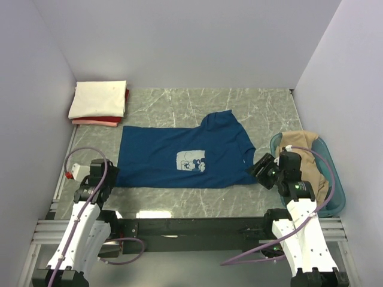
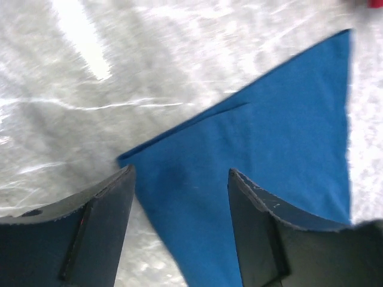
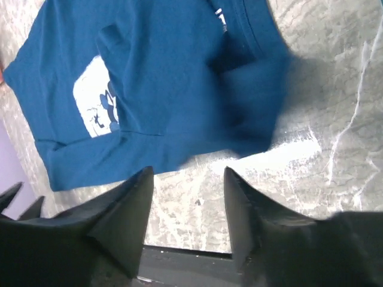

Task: Fold and stack the t-shirts
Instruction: Fold the tshirt

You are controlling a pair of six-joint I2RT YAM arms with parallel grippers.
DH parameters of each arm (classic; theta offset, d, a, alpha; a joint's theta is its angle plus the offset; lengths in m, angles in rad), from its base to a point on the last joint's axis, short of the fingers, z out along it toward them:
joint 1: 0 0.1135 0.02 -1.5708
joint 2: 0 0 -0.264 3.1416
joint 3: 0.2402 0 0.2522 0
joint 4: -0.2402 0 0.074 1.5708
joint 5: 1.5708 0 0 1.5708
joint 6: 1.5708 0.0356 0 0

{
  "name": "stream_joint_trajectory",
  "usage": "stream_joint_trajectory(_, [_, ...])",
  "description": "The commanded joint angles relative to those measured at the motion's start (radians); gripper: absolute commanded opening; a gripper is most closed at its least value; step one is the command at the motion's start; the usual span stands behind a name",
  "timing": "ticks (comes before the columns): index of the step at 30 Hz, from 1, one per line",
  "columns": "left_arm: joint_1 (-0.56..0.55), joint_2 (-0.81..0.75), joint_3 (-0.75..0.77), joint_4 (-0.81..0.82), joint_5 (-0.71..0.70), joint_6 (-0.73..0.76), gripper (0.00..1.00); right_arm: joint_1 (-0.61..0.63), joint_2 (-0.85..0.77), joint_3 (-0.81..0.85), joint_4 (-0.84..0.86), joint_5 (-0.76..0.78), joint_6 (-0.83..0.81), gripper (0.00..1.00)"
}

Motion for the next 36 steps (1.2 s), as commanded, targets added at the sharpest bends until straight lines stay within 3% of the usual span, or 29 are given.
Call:
stream_joint_trajectory(1, [0.005,0.021,0.106,0.026,-0.02,0.043,0.69,-0.007,-0.019,0.058,-0.004,-0.033,-0.03,0.68])
stream_joint_trajectory(2, [0.005,0.033,0.144,0.041,-0.01,0.076,0.69,-0.007,-0.017,0.066,0.017,-0.036,-0.03,0.74])
stream_joint_trajectory(6, [0.005,0.145,0.239,0.109,0.031,0.129,0.69,0.001,0.038,0.114,0.118,-0.066,-0.031,0.78])
stream_joint_trajectory(13, [0.001,0.409,0.373,0.209,0.066,0.115,0.64,0.11,0.289,0.264,0.247,0.106,-0.014,0.77])
stream_joint_trajectory(17, [-0.004,0.579,0.488,0.25,0.04,0.12,0.62,0.111,0.479,0.362,0.39,0.119,-0.042,0.75])
stream_joint_trajectory(21, [-0.011,0.813,0.617,0.233,0.037,0.136,0.61,0.111,0.735,0.602,0.405,0.113,-0.1,0.74])
stream_joint_trajectory(29, [-0.035,1.064,0.799,0.279,0.083,0.163,0.59,0.108,1.273,1.11,0.289,0.139,-0.187,0.72])
stream_joint_trajectory(33, [-0.035,1.193,0.902,0.249,0.062,0.173,0.59,0.107,1.453,1.353,0.211,0.176,-0.243,0.71])
stream_joint_trajectory(36, [-0.035,1.257,0.966,0.221,0.025,0.163,0.59,0.107,1.546,1.425,0.186,0.167,-0.258,0.71])
